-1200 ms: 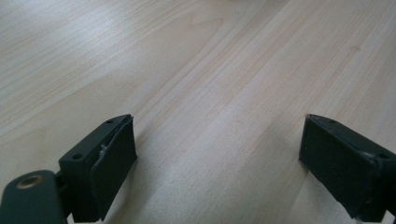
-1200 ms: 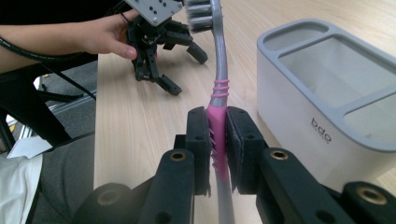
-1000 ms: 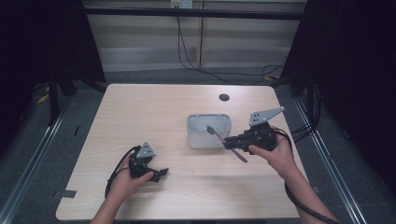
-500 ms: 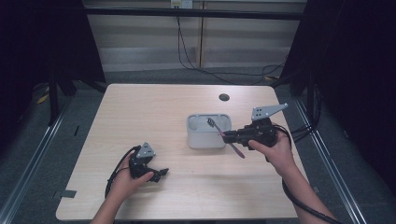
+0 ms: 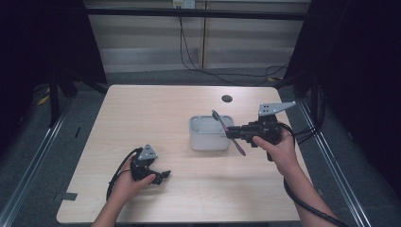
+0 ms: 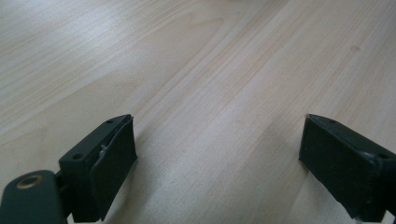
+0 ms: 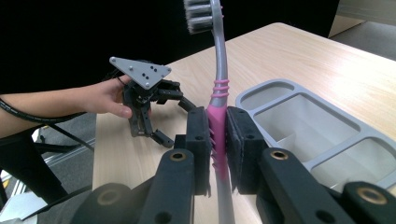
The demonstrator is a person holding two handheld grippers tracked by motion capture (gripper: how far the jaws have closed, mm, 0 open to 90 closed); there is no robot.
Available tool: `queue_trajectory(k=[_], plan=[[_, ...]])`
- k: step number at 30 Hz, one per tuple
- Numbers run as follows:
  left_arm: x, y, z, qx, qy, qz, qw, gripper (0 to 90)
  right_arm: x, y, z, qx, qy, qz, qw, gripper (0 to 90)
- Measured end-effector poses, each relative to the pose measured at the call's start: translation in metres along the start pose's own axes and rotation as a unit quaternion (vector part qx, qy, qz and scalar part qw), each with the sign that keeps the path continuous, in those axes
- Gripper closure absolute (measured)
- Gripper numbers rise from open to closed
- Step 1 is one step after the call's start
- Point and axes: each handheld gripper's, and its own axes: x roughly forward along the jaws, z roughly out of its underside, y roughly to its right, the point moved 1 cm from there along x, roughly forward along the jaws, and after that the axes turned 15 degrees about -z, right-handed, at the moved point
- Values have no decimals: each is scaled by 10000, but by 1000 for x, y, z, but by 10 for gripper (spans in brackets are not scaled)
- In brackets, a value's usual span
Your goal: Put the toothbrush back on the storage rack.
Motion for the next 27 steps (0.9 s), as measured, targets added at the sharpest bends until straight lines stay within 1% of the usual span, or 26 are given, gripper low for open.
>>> queue_trajectory(k=[5, 10, 13, 18, 21, 23, 25, 27], plan=[[0, 0, 0, 0, 0, 0, 10000, 103, 1, 0, -5, -13, 115, 11, 9999, 801], [0, 0, 0, 0, 0, 1, 10000, 103, 1, 0, -8, -34, 140, 43, 9999, 801], [0, 0, 0, -1, 0, 1, 10000, 103, 1, 1, -10, -54, 203, 46, 9998, 802], [0, 0, 0, -1, 0, 1, 10000, 104, 2, 2, -12, -72, 308, 112, 9994, 801], [0, 0, 0, -2, -1, 1, 10000, 104, 0, 3, -14, -91, 396, 201, 9990, 801], [0, 0, 0, 0, 5, 1, 10000, 103, 0, 3, -15, -102, 421, 208, 9988, 801], [0, 0, 0, -2, 0, 0, 10000, 103, -1, 3, -17, -121, 502, 287, 9983, 801], [0, 0, 0, -1, 0, 1, 10000, 104, -2, 4, -19, -140, 529, 332, 9980, 801]])
